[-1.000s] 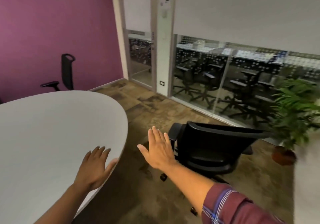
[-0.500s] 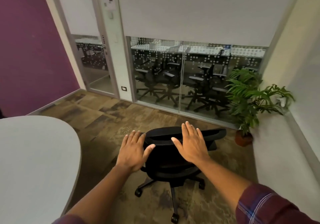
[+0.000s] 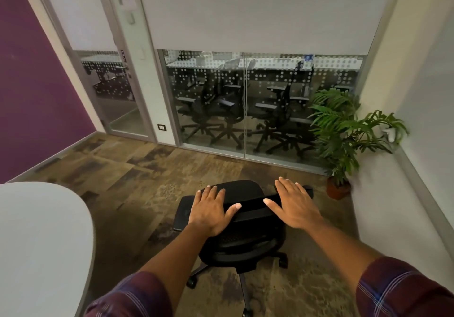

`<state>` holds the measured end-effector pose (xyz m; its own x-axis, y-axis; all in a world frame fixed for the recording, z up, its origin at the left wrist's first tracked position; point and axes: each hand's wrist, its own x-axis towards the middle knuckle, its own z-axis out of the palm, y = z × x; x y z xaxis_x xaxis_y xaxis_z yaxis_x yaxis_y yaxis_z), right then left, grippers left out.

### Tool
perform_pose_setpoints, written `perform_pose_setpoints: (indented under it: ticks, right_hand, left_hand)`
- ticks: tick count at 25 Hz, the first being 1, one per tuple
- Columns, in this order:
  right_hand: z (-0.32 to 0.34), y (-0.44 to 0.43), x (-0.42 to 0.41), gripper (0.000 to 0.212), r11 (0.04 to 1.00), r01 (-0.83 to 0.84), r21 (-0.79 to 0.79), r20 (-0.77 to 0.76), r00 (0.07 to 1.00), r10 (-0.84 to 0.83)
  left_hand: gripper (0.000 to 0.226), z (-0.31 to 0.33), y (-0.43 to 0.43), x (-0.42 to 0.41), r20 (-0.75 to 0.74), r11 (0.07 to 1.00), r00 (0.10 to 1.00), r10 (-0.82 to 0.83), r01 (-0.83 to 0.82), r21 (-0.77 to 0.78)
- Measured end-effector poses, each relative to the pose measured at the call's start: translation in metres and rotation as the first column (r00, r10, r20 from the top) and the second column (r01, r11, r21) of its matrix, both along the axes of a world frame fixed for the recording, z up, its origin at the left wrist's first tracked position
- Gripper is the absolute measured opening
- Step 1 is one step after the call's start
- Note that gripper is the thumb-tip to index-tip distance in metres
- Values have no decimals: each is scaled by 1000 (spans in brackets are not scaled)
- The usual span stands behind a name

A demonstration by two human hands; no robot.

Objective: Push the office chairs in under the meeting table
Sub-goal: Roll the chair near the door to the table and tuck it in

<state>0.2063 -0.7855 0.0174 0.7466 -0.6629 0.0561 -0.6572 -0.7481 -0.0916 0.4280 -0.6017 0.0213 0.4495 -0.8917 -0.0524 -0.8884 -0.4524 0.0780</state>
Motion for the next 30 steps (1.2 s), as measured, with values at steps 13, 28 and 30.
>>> perform_pose_setpoints:
  ticks: [13, 28, 30]
  right_hand:
    - [-22, 11, 22, 88, 972, -87, -218, 22, 995, 94]
    - [-27, 47, 21, 75, 954, -244, -174, 72, 963, 260]
    - [-30, 58, 20, 74, 938, -297, -178, 88, 945, 316]
  left_hand:
    - [91, 6, 35, 23, 6, 996, 999, 44, -45, 77]
    - [88, -4, 111, -9, 42, 985, 985, 170, -169, -28]
    - [87, -7, 129, -22, 46, 975, 975, 219, -216, -59]
